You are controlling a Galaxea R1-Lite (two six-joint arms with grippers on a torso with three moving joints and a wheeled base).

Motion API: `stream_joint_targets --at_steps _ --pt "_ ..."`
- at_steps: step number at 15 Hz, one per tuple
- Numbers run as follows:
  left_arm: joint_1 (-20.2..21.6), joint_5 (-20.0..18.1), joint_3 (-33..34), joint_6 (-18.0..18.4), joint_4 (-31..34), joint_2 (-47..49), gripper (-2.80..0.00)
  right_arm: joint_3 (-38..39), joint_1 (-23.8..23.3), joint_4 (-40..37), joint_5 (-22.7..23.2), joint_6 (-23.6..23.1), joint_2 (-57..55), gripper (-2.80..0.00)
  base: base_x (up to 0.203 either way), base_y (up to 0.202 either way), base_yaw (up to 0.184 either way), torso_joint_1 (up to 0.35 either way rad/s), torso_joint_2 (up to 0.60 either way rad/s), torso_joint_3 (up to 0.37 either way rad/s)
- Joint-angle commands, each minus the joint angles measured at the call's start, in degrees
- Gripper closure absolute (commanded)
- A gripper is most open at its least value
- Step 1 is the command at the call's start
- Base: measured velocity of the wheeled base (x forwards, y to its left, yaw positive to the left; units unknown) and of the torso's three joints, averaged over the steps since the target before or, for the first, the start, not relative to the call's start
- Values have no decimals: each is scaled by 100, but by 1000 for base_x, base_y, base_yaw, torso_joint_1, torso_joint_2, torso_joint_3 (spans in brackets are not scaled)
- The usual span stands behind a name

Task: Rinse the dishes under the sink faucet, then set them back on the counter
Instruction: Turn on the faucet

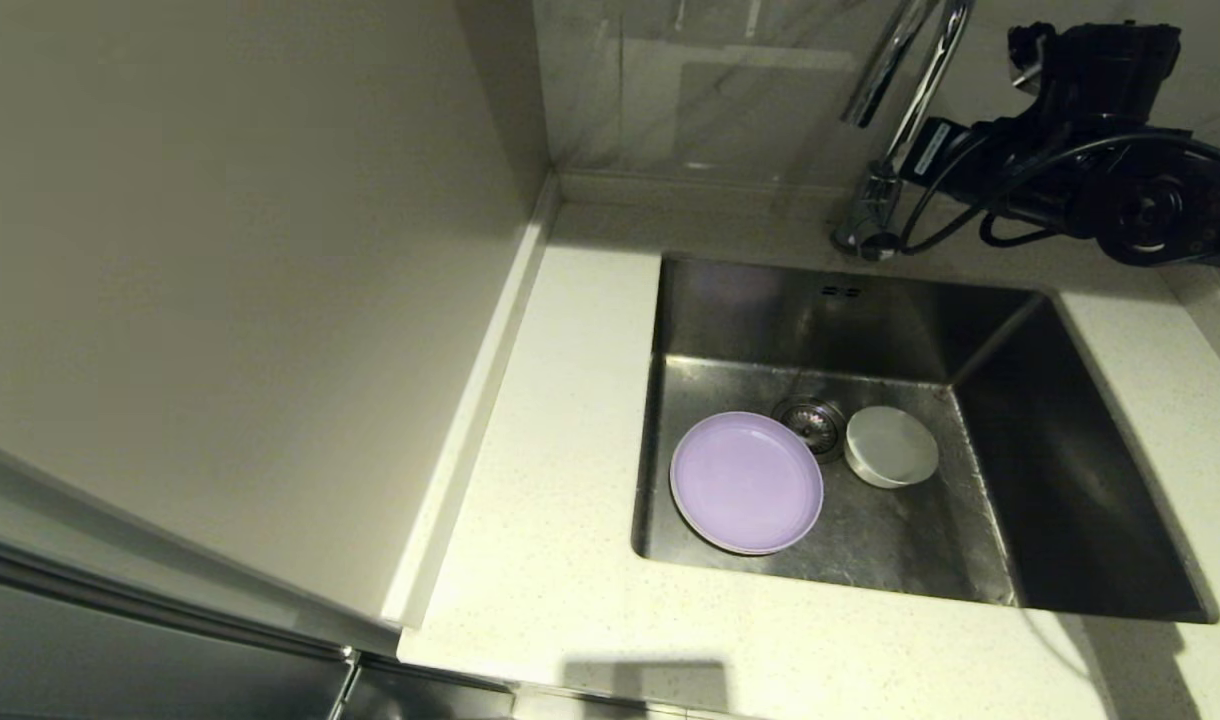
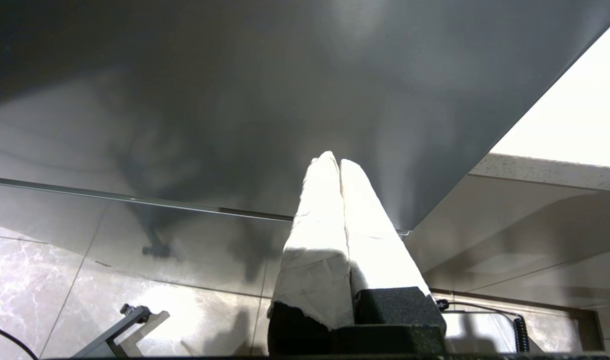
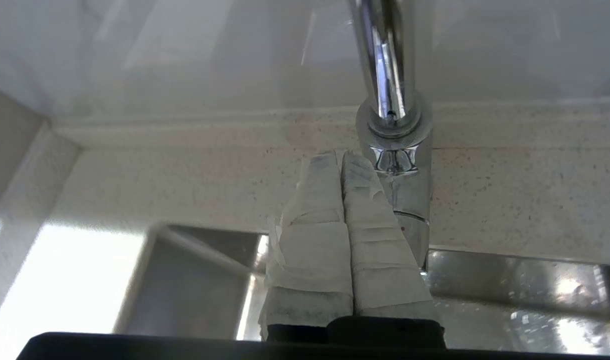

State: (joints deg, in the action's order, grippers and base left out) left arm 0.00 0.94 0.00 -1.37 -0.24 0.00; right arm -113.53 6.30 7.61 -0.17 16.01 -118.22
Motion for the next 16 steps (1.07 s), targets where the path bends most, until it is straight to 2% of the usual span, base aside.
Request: stream_joint_targets --at_steps 1,10,12,16 --pt "0 3 0 -4 -2 -9 0 7 -49 -22 131 -123 37 0 0 0 0 0 0 0" --pt "0 3 0 -4 -2 -9 0 318 -427 -1030 1114 -618 598 0 0 0 0 0 0 0" --pt "0 3 0 -4 -2 -9 0 222 -428 -935 1139 -562 538 0 0 0 0 0 0 0" --pt "0 3 0 -4 -2 -9 0 43 -411 -60 1085 -404 126 0 0 0 0 0 0 0"
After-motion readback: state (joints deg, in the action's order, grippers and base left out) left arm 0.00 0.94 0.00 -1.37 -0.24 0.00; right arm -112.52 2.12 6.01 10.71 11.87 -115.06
